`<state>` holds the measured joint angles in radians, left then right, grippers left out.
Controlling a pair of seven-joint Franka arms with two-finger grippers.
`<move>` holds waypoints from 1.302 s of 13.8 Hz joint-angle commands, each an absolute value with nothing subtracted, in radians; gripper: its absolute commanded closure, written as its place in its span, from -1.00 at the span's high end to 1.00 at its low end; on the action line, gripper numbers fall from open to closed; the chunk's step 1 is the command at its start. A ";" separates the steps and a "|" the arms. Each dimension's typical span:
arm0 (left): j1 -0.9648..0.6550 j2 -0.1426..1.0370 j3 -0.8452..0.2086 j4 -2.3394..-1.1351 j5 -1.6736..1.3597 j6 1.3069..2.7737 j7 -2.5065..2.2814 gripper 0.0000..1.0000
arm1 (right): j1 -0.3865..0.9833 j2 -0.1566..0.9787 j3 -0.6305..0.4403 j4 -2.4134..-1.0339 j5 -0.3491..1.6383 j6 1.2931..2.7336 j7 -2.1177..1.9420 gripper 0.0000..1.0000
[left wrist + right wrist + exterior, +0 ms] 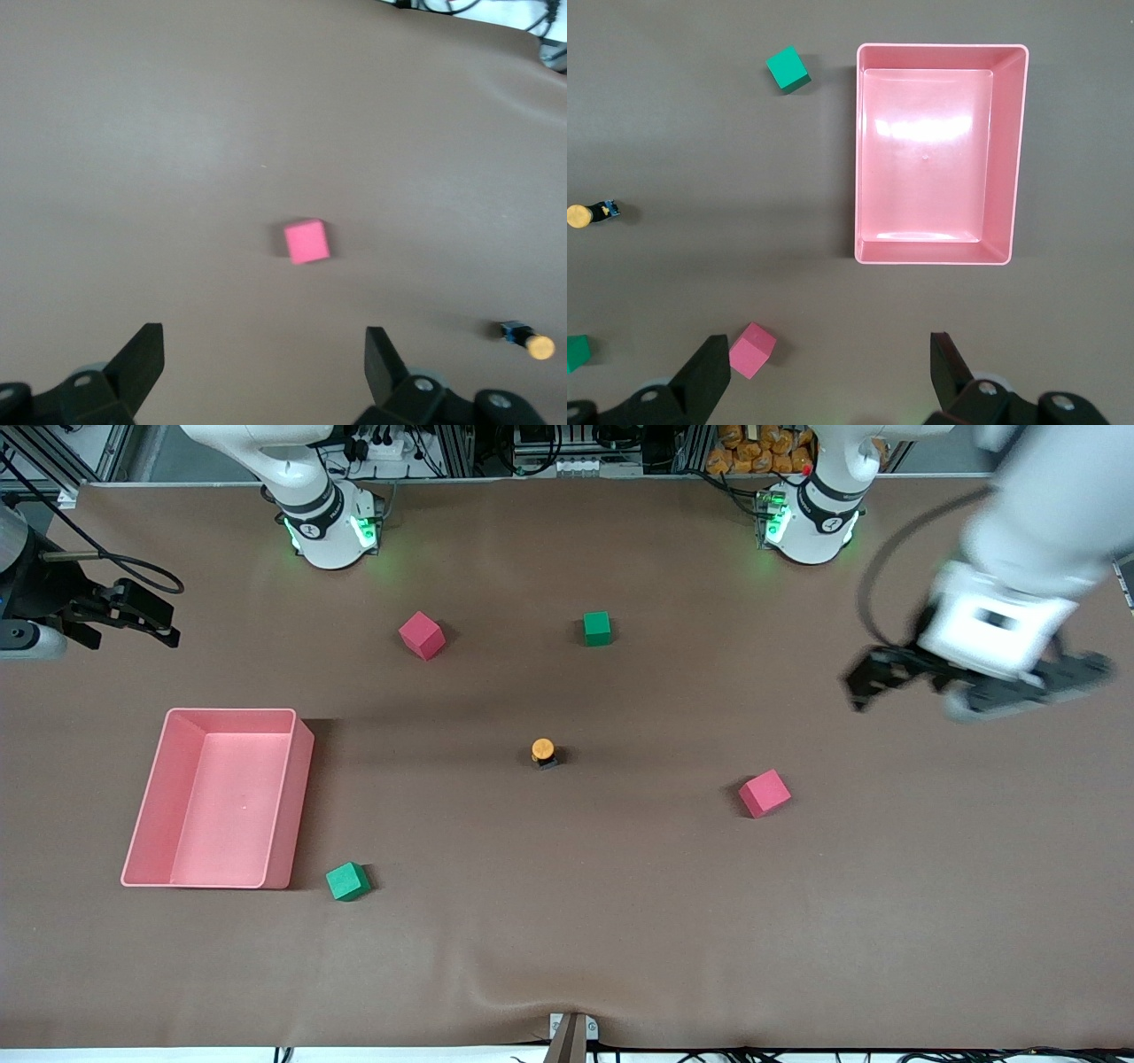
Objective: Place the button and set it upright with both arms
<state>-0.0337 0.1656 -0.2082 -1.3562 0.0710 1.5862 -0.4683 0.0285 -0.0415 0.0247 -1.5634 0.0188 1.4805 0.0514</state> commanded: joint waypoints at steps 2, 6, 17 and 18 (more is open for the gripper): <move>0.092 0.129 -0.230 -1.376 0.040 1.574 -0.384 1.00 | 0.025 -0.038 0.028 -1.551 0.012 1.471 0.040 1.00; 0.160 0.055 -0.222 -1.403 0.034 1.505 -0.131 1.00 | 0.025 -0.038 0.028 -1.549 0.012 1.471 0.040 1.00; 0.061 -0.147 -0.124 -1.657 -0.009 1.479 -0.112 1.00 | 0.025 -0.037 0.028 -1.549 0.012 1.470 0.040 1.00; 0.063 -0.147 -0.121 -1.655 -0.044 1.479 -0.113 1.00 | 0.025 -0.037 0.028 -1.549 0.012 1.470 0.040 1.00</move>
<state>0.0691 -0.1112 -0.1378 -1.6207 0.0100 1.4649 -0.1134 0.0284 -0.0415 0.0248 -1.5633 0.0188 1.4804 0.0512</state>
